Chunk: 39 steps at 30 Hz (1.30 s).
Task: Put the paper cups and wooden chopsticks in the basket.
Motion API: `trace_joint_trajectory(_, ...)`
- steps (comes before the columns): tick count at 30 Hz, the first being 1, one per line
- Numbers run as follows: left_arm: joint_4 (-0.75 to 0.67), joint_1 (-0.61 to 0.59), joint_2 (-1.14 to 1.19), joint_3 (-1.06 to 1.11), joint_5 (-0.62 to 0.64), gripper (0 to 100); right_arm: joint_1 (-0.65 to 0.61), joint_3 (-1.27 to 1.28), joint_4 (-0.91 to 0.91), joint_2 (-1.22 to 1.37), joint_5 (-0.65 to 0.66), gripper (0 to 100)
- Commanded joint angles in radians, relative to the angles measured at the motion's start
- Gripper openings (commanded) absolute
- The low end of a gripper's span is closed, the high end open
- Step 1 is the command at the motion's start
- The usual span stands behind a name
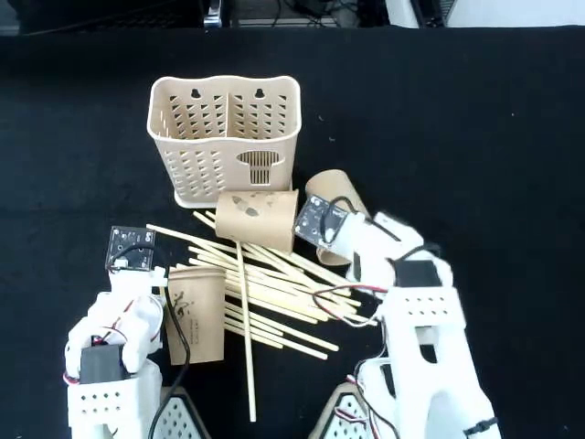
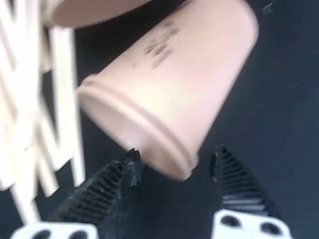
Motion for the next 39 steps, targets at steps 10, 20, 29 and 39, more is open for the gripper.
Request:
trace_joint_trajectory(10,0.018,0.004,-0.011,0.016,-0.008,3,0.003,0.056,-0.267,-0.024,-0.043,4.9)
trace_joint_trajectory(20,0.018,0.004,-0.011,0.016,-0.008,3,0.008,-0.191,0.057,-0.030,-0.126,1.1)
trace_joint_trajectory(29,0.018,0.004,-0.011,0.016,-0.008,3,0.043,-0.682,0.606,-0.019,-0.215,1.1)
trace_joint_trajectory(39,0.018,0.004,-0.011,0.016,-0.008,3,0.376,-0.934,0.704,0.309,-0.284,1.1)
